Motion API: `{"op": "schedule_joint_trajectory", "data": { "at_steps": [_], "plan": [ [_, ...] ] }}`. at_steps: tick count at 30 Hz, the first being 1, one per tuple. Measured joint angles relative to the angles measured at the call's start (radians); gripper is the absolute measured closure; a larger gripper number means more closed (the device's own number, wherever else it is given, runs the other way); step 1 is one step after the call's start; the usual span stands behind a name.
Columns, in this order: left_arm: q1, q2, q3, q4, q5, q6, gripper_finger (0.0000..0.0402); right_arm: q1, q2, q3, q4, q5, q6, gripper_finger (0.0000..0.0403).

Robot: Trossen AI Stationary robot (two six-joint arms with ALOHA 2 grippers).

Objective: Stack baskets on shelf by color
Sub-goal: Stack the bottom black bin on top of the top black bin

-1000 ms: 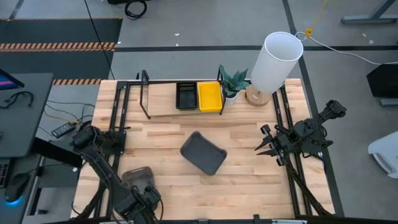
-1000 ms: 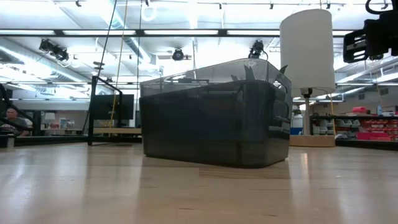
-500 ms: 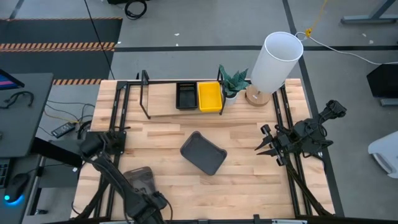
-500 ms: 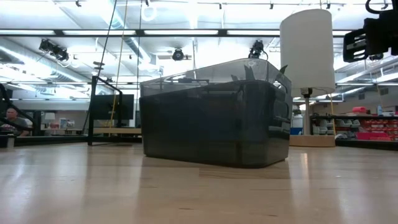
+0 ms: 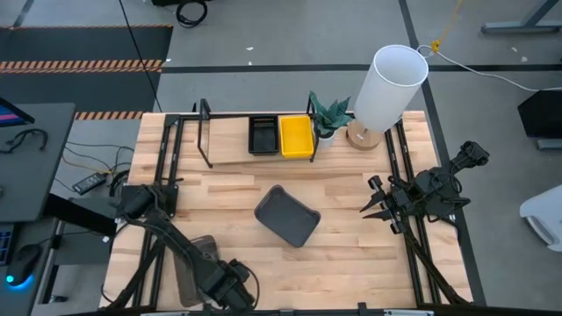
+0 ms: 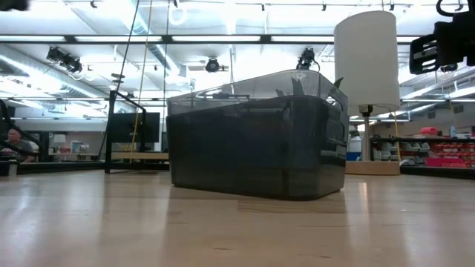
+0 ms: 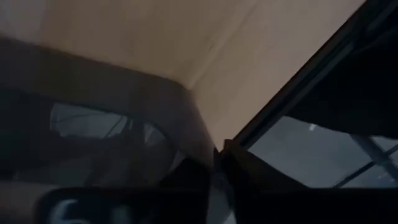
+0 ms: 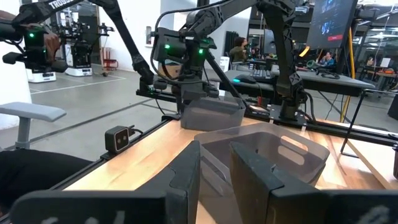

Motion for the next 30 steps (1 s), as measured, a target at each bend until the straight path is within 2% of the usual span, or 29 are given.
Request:
{"op": "schedule_joint_trajectory", "data": {
  "at_steps": [3, 11, 14, 20, 30],
  "plan": [
    [0.025, -0.004, 0.001, -0.019, -0.016, 0.022, 0.0388, 0.000, 0.000, 0.000, 0.000, 0.000, 0.000, 0.0313],
    [0.107, -0.008, 0.003, -0.030, -0.067, 0.075, 0.0386, 0.000, 0.000, 0.000, 0.000, 0.000, 0.000, 0.0313],
    [0.133, -0.010, 0.040, -0.062, -0.116, 0.115, 0.0389, 0.000, 0.000, 0.000, 0.000, 0.000, 0.000, 0.0313],
    [0.171, -0.013, 0.213, -0.230, -0.221, 0.135, 0.0388, 0.000, 0.000, 0.000, 0.005, 0.000, 0.000, 0.0313],
    [0.178, -0.014, 0.523, -0.484, -0.397, -0.005, 0.0389, 0.000, 0.000, 0.000, 0.007, 0.000, 0.000, 0.0313]
  ]
}}
